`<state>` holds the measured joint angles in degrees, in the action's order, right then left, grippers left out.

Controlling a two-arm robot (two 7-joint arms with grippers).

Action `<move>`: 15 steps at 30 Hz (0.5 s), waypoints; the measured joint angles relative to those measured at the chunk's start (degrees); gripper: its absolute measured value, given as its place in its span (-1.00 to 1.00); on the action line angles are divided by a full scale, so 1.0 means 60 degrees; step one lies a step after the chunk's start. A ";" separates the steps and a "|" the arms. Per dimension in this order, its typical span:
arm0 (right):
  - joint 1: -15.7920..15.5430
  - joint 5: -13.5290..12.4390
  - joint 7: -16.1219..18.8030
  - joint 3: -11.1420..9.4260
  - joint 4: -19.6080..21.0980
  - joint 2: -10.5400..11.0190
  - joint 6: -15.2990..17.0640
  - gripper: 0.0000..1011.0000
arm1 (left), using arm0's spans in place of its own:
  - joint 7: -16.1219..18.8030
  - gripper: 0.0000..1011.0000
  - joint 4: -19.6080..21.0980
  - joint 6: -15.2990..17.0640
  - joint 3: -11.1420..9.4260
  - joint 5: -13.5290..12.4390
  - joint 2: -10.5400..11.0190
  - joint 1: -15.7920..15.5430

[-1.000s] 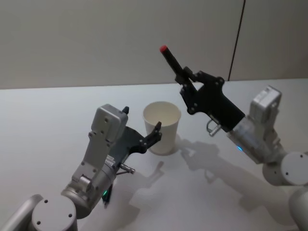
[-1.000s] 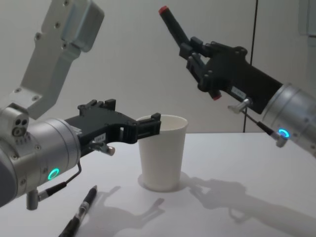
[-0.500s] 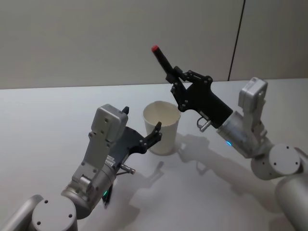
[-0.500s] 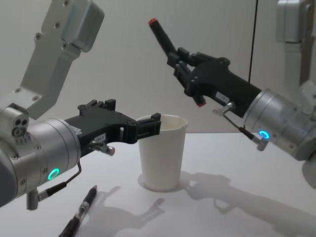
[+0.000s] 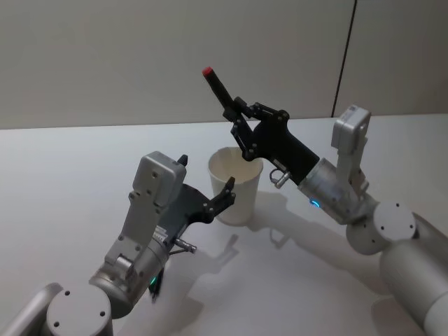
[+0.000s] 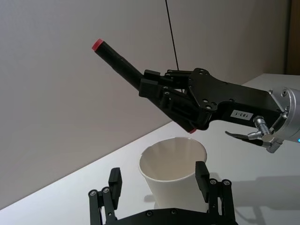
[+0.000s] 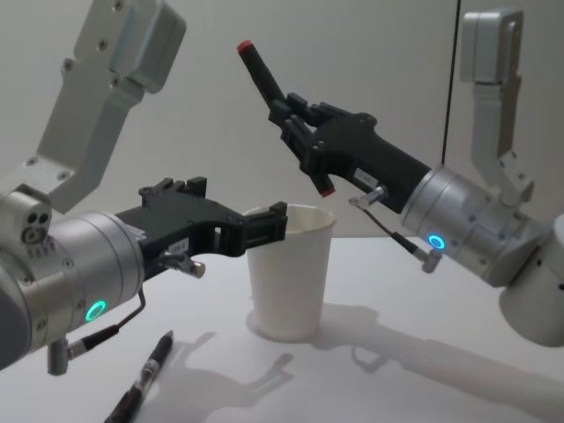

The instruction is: Place the pen into the pen holder.

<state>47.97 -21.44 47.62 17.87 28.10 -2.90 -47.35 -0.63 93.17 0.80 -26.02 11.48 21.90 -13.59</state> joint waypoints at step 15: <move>0.1110 -0.0793 0.0981 -0.0110 -0.2204 -0.0504 -0.0493 -0.66 | 0.0000 0.98 0.0000 0.0000 0.0000 0.0000 -0.0001 0.0000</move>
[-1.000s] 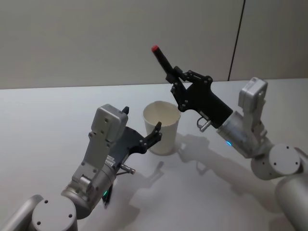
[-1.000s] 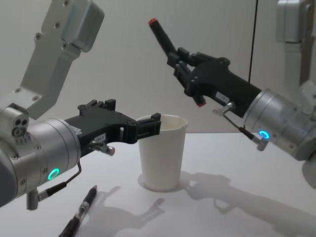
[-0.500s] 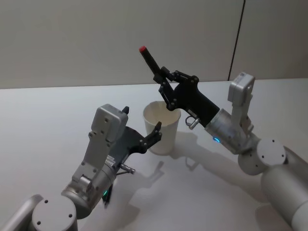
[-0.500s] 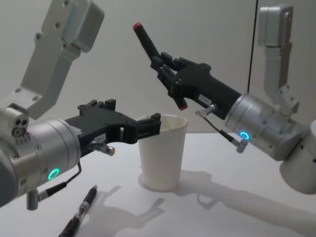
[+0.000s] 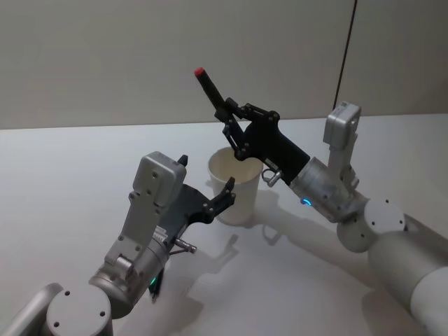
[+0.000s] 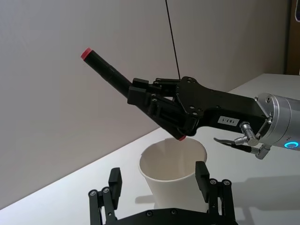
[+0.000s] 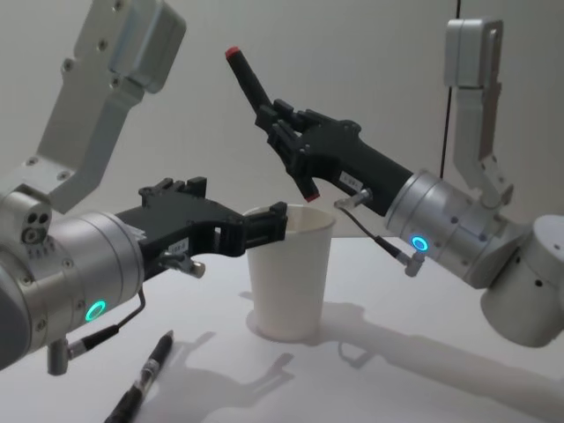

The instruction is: Place the pen into the pen holder.

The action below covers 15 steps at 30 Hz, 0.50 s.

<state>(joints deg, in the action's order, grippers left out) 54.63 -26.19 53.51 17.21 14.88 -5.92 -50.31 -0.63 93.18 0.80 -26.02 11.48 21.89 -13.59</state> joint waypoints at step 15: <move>0.0521 -0.0135 0.0291 -0.0104 -0.1056 -0.0213 -0.0175 -0.30 | 0.0000 0.98 0.0000 0.0000 0.0000 0.0000 0.0000 0.0000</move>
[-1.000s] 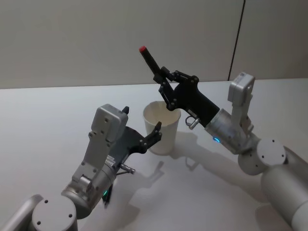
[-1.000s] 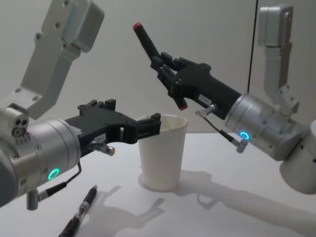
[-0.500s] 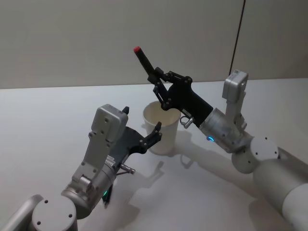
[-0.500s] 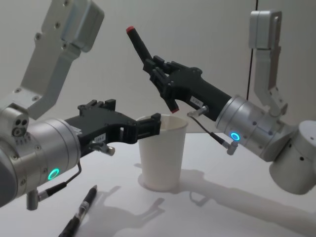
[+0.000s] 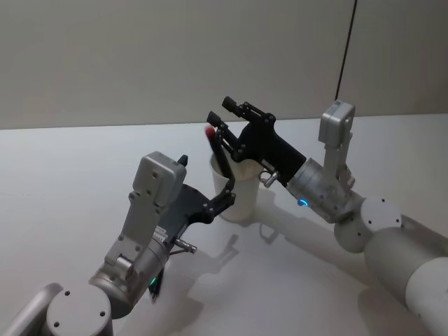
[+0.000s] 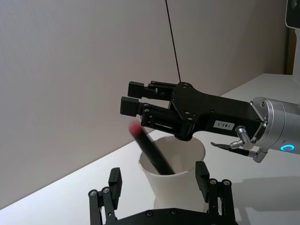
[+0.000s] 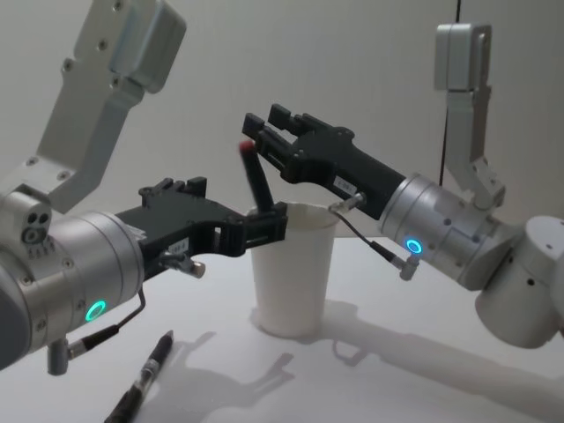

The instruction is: Place the pen into the pen holder.

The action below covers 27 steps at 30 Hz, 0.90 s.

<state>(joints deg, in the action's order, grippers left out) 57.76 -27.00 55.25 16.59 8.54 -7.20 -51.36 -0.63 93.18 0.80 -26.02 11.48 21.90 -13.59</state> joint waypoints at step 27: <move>0.0164 0.0205 -0.0242 -0.0265 -0.0302 -0.0005 -0.0446 0.98 | 0.0001 0.98 0.0000 0.0000 0.0000 0.0000 0.0000 0.0000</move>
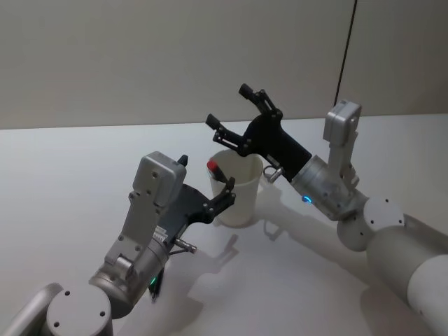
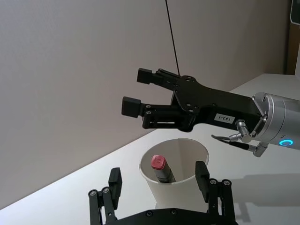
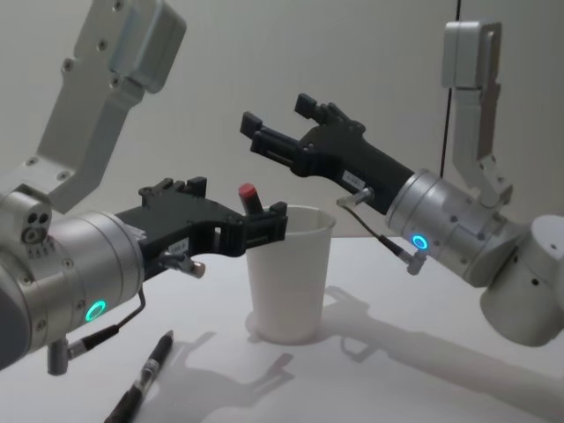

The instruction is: Place the pen into the pen holder.

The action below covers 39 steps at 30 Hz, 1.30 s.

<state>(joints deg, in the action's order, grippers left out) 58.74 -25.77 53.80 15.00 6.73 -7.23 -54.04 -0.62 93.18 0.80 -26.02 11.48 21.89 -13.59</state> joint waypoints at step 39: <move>-0.6686 0.2830 -0.7602 0.0047 1.1703 0.2492 0.5252 0.98 | 0.0000 0.98 0.0000 0.0000 0.0000 0.0000 0.0000 0.0000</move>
<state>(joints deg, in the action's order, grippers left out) 18.63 -8.79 8.19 15.28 76.94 7.72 -22.52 -0.62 93.17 0.80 -26.02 11.48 21.89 -13.59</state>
